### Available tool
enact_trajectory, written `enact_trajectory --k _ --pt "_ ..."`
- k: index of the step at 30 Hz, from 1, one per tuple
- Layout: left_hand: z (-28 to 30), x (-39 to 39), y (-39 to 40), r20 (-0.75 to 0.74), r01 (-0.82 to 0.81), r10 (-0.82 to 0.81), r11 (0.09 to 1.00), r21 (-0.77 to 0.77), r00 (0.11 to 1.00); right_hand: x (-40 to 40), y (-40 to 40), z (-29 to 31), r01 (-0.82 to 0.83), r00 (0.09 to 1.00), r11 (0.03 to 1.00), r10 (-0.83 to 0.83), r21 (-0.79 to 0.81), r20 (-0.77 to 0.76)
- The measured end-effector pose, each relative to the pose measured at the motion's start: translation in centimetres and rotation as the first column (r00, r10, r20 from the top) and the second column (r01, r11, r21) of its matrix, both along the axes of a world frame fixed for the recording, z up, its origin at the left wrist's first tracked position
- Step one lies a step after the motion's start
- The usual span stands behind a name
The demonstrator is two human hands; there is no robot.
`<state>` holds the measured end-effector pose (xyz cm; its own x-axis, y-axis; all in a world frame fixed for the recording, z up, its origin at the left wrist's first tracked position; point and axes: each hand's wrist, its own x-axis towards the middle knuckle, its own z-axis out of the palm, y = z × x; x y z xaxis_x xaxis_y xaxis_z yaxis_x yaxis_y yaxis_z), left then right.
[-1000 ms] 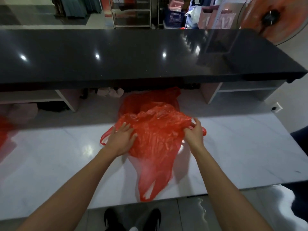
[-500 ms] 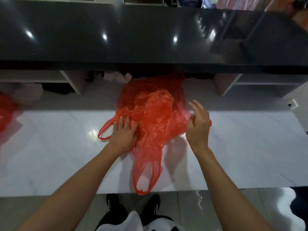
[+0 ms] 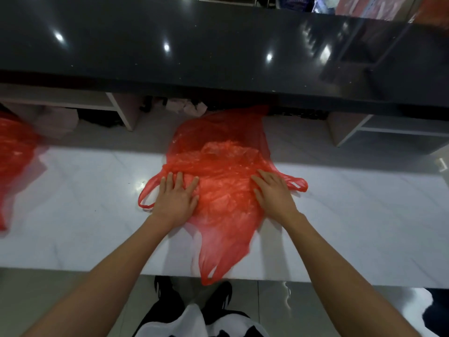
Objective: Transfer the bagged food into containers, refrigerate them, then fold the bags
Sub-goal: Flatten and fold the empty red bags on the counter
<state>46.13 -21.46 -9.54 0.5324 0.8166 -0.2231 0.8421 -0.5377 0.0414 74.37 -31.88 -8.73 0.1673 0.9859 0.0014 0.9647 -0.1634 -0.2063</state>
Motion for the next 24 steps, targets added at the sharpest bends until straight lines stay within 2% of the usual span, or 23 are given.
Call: enact_trajectory --k 5,7,11,14,15,17,19,20,22,24 --pt "1.2 -2.0 1.1 0.035 -0.038 0.04 0.998 -0.049 0.999 -0.7 -3.0 -1.3 0.022 0.999 0.999 -0.021 0.023 -0.048" --pt "2.1 -1.8 1.0 0.085 -0.06 0.06 0.998 -0.003 0.995 -1.9 -3.4 -0.7 0.068 0.995 0.998 -0.067 0.007 -0.071" --pt "3.2 0.0 -0.4 0.233 -0.079 0.046 0.987 0.137 0.971 -4.2 -4.0 2.2 0.096 0.993 0.973 -0.108 -0.208 -0.047" --pt "3.2 1.7 -1.1 0.236 -0.083 0.066 0.995 0.062 0.97 -5.0 -3.3 6.0 0.067 0.996 0.952 -0.082 -0.299 -0.041" --pt "2.9 2.1 -1.2 0.225 -0.078 0.067 0.996 0.04 0.972 -5.0 -2.9 6.9 0.062 0.998 0.961 -0.067 -0.268 -0.008" --pt "1.9 2.6 -1.4 0.164 -0.029 0.023 0.999 0.033 0.986 -5.2 -1.7 8.0 0.019 0.996 0.996 -0.011 -0.086 0.09" --pt "0.7 2.7 -1.7 0.119 0.01 -0.012 1.0 0.018 0.993 -5.7 -0.1 7.5 -0.086 0.993 0.991 0.077 0.1 0.087" --pt "0.1 2.6 -1.8 0.114 0.014 -0.015 1.0 0.004 0.993 -5.9 0.7 6.5 -0.144 0.988 0.981 0.135 0.126 0.077" --pt "-0.8 2.3 -2.0 0.131 0.016 -0.015 1.0 -0.001 0.991 -5.7 2.2 4.1 -0.238 0.967 0.97 0.233 0.044 0.107" --pt "-1.4 1.9 -2.0 0.153 0.025 -0.029 0.999 0.025 0.988 -4.5 3.3 1.8 -0.198 0.975 0.977 0.205 -0.074 0.092"
